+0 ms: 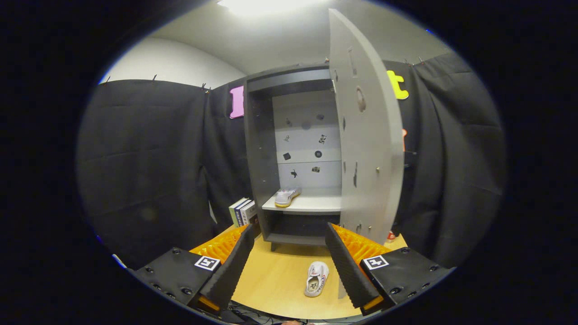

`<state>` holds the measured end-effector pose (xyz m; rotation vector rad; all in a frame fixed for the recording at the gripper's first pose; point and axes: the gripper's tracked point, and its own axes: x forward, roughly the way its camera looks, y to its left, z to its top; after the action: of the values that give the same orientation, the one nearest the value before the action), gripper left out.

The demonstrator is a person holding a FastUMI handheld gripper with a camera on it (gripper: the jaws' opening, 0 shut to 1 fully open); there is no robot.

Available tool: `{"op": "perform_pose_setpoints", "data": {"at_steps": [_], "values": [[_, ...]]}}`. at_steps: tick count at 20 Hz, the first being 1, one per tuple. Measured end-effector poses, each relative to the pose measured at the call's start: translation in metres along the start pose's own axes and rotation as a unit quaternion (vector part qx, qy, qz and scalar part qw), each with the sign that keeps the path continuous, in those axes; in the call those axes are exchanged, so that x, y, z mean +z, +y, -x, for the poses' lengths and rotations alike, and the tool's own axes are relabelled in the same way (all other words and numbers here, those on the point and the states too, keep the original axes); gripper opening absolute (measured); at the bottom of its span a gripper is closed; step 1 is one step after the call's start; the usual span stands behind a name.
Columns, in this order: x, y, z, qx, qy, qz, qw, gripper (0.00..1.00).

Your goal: Open the shoe cabinet door, grab the shoes and put them into the shoe cabinet, then close the shoe cabinet door.

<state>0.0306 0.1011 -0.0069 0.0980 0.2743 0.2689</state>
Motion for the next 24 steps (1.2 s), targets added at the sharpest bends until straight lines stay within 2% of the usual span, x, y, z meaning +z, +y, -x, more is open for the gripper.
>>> {"op": "perform_pose_setpoints", "data": {"at_steps": [4, 7, 10, 14, 18, 21, 24], "values": [[-0.029, 0.037, -0.034, 0.039, 0.034, 0.01, 0.999, 0.98], [-0.061, 0.046, -0.073, 0.037, 0.06, 0.017, 0.997, 0.99], [-0.104, 0.048, -0.111, 0.04, 0.106, -0.016, 0.993, 0.98], [-0.182, 0.013, -0.157, -0.004, 0.161, -0.03, 0.986, 0.99], [-0.282, -0.037, -0.182, -0.074, 0.239, -0.031, 0.968, 0.99], [-0.327, -0.05, -0.193, -0.083, 0.276, -0.034, 0.957, 0.98], [-0.36, -0.061, -0.207, -0.084, 0.294, -0.023, 0.952, 0.98]]}}
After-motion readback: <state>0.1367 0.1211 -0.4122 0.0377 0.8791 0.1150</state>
